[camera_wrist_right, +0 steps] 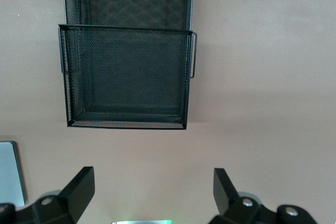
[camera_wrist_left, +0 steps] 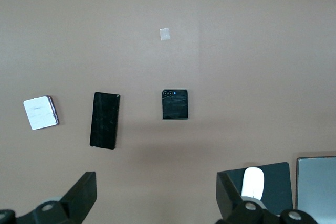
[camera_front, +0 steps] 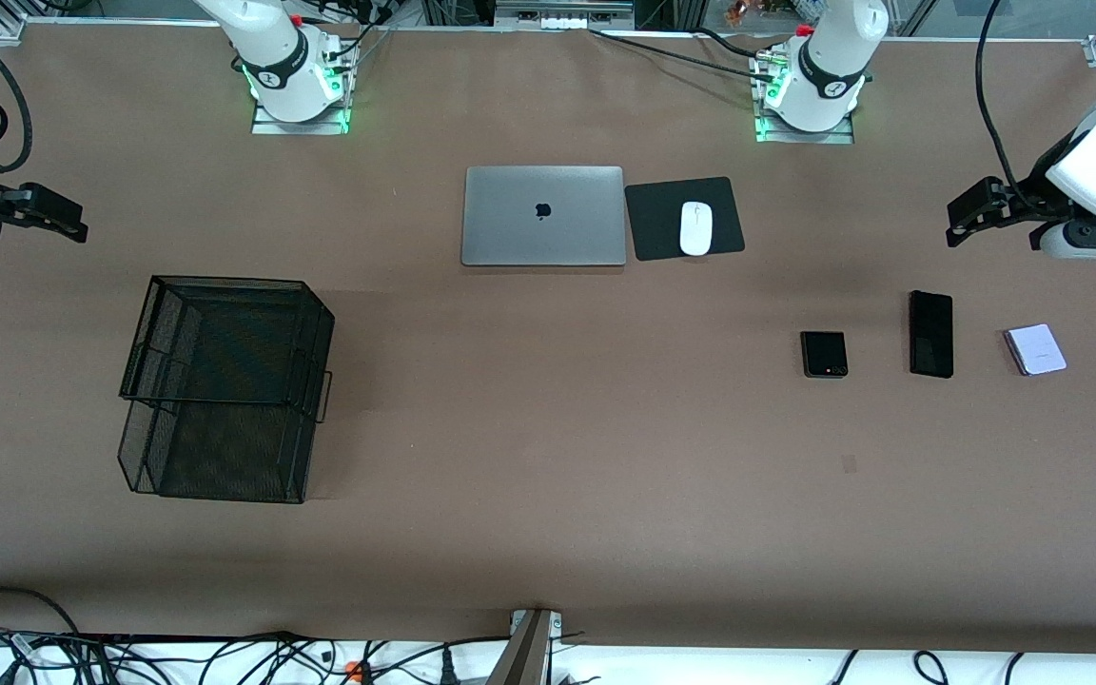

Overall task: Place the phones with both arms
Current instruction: 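Reach the left gripper down to the small black flip phone, then grasp the black flip phone with the left gripper and lift it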

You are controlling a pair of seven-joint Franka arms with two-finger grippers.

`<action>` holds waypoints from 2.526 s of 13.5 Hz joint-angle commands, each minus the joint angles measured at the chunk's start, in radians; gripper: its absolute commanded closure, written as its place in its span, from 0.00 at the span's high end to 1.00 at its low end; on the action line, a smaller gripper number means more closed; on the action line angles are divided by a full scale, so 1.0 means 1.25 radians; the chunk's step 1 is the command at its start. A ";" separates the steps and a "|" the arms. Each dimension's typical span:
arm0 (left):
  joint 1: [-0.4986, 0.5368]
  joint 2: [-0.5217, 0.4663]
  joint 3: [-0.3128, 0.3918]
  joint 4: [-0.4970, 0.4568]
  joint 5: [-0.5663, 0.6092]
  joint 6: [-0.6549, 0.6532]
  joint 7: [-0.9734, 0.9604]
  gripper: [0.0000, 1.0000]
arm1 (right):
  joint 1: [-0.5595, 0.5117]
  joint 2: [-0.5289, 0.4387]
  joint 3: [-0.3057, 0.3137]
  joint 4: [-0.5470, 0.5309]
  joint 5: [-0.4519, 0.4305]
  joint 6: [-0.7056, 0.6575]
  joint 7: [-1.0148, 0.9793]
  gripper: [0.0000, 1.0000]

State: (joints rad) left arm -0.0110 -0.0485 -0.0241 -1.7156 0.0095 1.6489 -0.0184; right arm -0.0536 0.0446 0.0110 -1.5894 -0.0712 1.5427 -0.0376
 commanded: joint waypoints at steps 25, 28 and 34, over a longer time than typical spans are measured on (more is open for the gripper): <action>-0.006 0.282 -0.020 -0.127 0.021 0.289 -0.005 1.00 | -0.017 -0.012 0.012 -0.012 0.012 0.002 -0.001 1.00; 0.001 0.287 -0.020 -0.295 0.024 0.518 -0.004 1.00 | -0.017 -0.005 0.013 -0.008 0.013 0.002 0.009 1.00; 0.000 0.357 -0.020 -0.387 0.023 0.701 -0.007 1.00 | -0.016 -0.003 0.013 -0.010 0.013 0.002 0.012 1.00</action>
State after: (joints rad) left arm -0.0133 0.3802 -0.0480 -2.1998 0.0115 2.5076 -0.0184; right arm -0.0552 0.0521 0.0113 -1.5910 -0.0712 1.5436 -0.0349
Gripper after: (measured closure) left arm 0.000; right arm 0.000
